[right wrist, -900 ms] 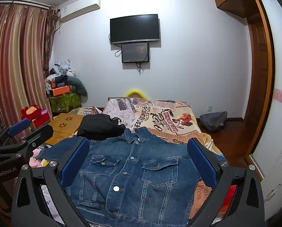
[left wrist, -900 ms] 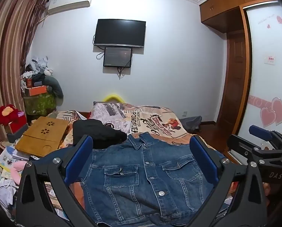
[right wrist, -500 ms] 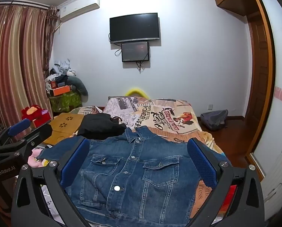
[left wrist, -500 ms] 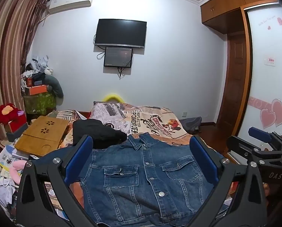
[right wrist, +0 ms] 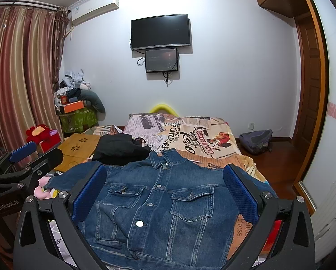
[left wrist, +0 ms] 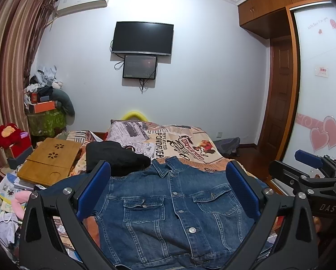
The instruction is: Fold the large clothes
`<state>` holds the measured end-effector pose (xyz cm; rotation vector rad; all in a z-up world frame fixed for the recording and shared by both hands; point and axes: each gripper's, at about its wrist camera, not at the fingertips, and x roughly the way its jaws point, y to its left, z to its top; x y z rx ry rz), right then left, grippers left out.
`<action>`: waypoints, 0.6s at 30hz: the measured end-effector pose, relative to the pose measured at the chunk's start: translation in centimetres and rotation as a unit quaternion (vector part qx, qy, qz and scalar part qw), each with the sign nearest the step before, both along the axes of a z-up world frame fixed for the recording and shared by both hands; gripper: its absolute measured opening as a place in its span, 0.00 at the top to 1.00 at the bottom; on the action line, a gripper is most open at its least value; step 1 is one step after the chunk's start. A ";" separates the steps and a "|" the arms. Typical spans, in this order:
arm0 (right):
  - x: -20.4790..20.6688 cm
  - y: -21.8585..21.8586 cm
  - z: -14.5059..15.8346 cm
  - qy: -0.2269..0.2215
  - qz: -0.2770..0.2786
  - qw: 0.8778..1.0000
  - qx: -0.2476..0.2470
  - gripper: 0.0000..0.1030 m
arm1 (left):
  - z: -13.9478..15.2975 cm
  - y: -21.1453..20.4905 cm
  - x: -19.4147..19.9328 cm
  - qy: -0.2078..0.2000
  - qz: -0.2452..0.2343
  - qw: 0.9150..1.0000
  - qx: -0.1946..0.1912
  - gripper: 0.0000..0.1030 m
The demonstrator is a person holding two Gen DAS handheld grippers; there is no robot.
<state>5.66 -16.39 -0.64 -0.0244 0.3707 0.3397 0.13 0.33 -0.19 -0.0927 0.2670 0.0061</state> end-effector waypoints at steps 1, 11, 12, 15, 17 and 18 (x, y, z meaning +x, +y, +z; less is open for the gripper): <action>0.0 0.0 0.0 0.000 0.000 1.000 0.000 0.00 | 0.0 0.0 0.0 0.000 0.000 1.000 0.000 0.00; 0.1 0.1 -0.2 0.001 0.000 1.000 -0.003 0.00 | -0.2 -0.3 0.3 0.005 -0.002 1.000 -0.003 0.00; 0.1 0.1 -0.3 0.001 0.000 1.000 -0.003 0.00 | -0.2 -0.3 0.4 0.006 -0.002 1.000 -0.003 0.00; 0.1 0.1 -0.3 0.002 0.000 1.000 -0.002 0.00 | -0.2 -0.3 0.4 0.007 -0.002 1.000 -0.003 0.00; 0.1 0.1 -0.3 0.001 0.000 1.000 -0.002 0.00 | -0.2 -0.4 0.4 0.007 -0.002 1.000 -0.003 0.00; 0.2 0.1 -0.2 0.001 0.000 1.000 -0.003 0.00 | -0.2 -0.4 0.5 0.007 -0.002 1.000 -0.003 0.00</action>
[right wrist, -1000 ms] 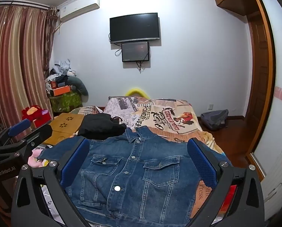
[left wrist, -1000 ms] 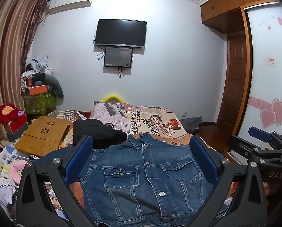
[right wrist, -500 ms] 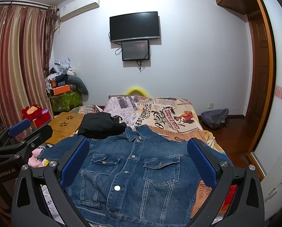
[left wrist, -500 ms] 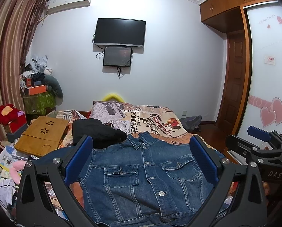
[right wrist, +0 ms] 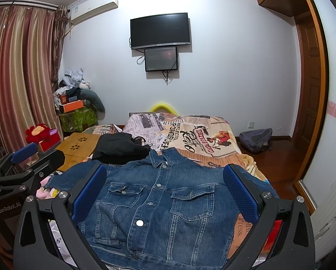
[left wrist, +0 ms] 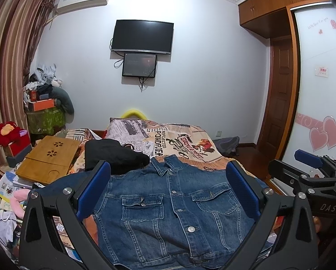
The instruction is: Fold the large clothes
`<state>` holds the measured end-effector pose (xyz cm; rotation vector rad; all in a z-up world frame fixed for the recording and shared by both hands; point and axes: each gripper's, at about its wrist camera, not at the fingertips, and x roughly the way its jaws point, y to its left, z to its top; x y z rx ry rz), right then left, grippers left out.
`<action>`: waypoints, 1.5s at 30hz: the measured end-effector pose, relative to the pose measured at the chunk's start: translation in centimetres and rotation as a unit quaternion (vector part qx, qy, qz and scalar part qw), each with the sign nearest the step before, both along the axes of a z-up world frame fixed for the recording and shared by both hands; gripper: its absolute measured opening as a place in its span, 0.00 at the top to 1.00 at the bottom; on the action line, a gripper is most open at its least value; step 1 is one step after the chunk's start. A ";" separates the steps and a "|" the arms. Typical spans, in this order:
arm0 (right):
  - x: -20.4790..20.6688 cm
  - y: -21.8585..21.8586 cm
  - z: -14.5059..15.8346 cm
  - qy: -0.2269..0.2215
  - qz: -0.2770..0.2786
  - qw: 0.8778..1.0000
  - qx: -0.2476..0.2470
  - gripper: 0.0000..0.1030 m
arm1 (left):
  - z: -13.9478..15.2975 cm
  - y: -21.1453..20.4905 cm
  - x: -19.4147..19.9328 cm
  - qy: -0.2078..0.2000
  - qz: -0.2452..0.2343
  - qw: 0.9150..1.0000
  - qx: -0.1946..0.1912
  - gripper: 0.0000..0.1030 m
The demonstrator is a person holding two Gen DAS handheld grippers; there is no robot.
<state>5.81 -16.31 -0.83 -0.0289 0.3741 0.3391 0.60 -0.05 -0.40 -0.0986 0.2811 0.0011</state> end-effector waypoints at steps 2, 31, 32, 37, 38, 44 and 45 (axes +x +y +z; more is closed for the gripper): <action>0.0 0.0 0.0 0.000 0.000 1.000 0.000 0.00 | 0.0 0.0 0.0 0.000 0.000 1.000 0.000 0.00; -0.2 0.3 0.0 0.002 -0.001 1.000 0.002 0.00 | -0.1 0.3 -0.3 -0.002 -0.004 1.000 -0.005 0.00; -0.2 0.4 0.0 0.002 -0.001 1.000 0.002 0.00 | -0.1 0.3 -0.2 -0.001 -0.004 1.000 -0.005 0.00; -0.2 0.6 0.0 0.002 -0.003 1.000 -0.001 0.00 | -0.2 0.4 0.0 0.002 -0.005 1.000 -0.006 0.00; 0.0 0.6 0.0 0.003 -0.003 1.000 0.000 0.00 | -0.2 0.5 0.1 0.002 -0.005 1.000 -0.006 0.00; 1.0 0.5 -0.3 0.011 -0.004 1.000 -0.003 0.00 | -0.3 1.0 0.9 0.001 0.004 1.000 -0.005 0.00; 1.1 0.5 -0.3 0.012 -0.004 1.000 -0.004 0.00 | -0.4 1.1 1.1 0.000 0.008 1.000 -0.004 0.00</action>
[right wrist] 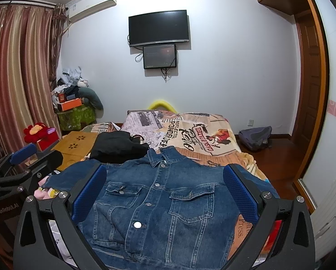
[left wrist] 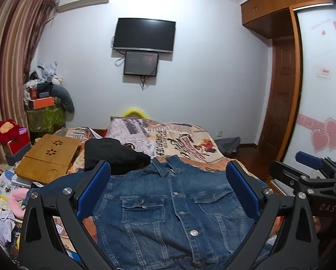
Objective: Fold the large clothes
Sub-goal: 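Grasp the denim jacket's sleeve with the left gripper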
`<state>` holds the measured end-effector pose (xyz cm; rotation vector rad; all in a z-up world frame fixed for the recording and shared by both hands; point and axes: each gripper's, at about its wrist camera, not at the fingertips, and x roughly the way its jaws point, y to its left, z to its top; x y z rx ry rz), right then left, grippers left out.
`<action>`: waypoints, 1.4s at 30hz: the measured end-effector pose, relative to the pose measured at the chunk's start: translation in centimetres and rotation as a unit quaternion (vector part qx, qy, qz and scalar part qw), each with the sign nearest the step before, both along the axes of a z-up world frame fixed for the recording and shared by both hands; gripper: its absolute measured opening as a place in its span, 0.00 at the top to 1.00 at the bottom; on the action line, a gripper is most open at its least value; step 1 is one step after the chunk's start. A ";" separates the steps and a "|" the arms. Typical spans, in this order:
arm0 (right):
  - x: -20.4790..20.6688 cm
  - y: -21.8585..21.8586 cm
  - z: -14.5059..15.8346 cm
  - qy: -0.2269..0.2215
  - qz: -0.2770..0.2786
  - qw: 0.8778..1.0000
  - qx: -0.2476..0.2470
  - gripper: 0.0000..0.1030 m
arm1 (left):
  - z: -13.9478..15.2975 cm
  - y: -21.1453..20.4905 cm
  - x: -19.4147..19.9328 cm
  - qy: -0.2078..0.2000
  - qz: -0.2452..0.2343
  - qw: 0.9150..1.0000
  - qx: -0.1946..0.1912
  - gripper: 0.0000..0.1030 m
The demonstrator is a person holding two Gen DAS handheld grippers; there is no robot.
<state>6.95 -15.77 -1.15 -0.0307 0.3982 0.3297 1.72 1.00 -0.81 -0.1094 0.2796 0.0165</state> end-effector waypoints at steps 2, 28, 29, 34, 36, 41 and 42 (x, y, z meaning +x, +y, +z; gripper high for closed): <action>0.4 0.2 -0.1 0.002 0.000 1.000 -0.003 0.00 | -0.1 0.6 0.4 -0.003 0.010 1.000 0.001 0.00; 13.2 1.8 -6.6 0.136 -0.003 0.991 -0.006 0.00 | -14.8 28.9 11.4 0.197 0.288 0.930 -0.117 0.00; 13.7 1.9 -7.2 0.150 -0.003 0.989 -0.004 0.00 | -16.6 30.5 11.6 0.216 0.290 0.921 -0.149 0.00; 15.1 2.4 -9.5 0.199 -0.008 0.980 -0.006 0.00 | -24.0 34.7 11.4 0.274 0.286 0.876 -0.274 0.01; 15.4 2.6 -10.0 0.211 -0.010 0.977 -0.011 0.00 | -25.8 35.7 11.3 0.288 0.283 0.864 -0.302 0.07; 16.2 2.8 -10.5 0.224 -0.014 0.974 -0.018 0.00 | -29.4 37.5 11.8 0.291 0.261 0.843 -0.369 0.16; 16.3 3.0 -10.5 0.226 -0.015 0.974 -0.018 0.00 | -29.3 37.8 11.7 0.289 0.256 0.839 -0.384 0.19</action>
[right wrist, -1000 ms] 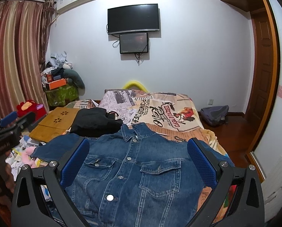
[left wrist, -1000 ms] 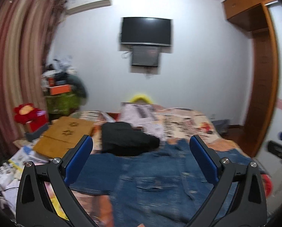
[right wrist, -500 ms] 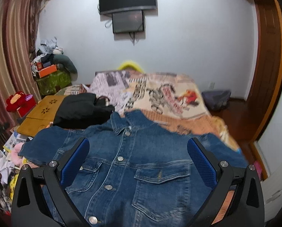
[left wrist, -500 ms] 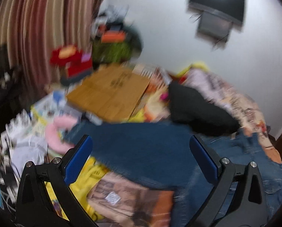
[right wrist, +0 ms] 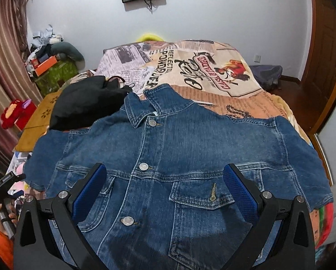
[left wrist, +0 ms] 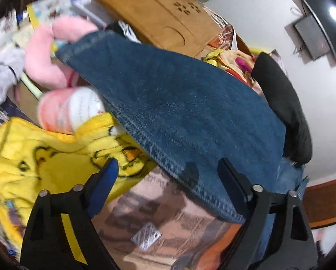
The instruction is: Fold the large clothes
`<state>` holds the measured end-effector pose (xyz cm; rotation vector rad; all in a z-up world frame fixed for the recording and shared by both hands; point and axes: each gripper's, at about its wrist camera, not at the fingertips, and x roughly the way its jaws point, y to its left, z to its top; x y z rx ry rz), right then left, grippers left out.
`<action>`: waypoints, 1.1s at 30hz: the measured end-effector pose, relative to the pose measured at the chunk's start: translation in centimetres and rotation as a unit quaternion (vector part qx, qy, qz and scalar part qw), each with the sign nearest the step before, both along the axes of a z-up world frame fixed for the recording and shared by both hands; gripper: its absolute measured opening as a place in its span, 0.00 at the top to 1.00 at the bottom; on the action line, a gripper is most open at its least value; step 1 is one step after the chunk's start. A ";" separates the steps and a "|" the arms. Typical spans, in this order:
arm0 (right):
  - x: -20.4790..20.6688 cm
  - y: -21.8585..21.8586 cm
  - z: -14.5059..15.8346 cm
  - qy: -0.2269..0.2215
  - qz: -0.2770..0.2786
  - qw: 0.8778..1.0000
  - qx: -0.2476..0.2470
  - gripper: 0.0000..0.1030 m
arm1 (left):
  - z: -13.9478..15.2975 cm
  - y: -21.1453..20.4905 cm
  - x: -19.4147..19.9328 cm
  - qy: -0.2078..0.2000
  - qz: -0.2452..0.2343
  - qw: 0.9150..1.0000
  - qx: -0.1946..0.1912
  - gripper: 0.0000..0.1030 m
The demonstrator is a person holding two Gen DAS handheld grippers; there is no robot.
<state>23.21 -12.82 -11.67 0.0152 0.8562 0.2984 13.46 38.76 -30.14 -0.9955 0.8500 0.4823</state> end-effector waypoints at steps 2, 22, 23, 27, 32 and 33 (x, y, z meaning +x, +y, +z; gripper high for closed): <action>0.3 0.2 -0.1 0.003 -0.002 1.000 -0.003 0.00 | -0.8 0.7 0.4 -0.022 -0.003 0.999 -0.028 0.36; 0.6 0.6 4.2 -0.054 0.025 0.998 -0.037 0.00 | 14.7 -6.6 7.9 -0.061 -0.112 0.961 0.247 0.93; 0.5 0.6 4.3 -0.057 0.028 0.997 -0.040 0.00 | 15.8 -7.6 8.4 -0.074 -0.124 0.957 0.250 0.93; 0.3 0.3 4.1 -0.059 0.035 0.997 -0.043 0.00 | 19.7 -13.0 10.8 -0.121 -0.185 0.939 0.264 0.94; 0.1 -0.7 3.1 -0.043 0.045 0.997 -0.043 0.00 | 21.1 -20.8 13.3 -0.145 -0.264 0.917 0.259 0.94; 0.1 -0.9 2.9 -0.039 0.047 0.997 -0.047 0.00 | 20.7 -22.6 13.9 -0.145 -0.285 0.912 0.257 0.94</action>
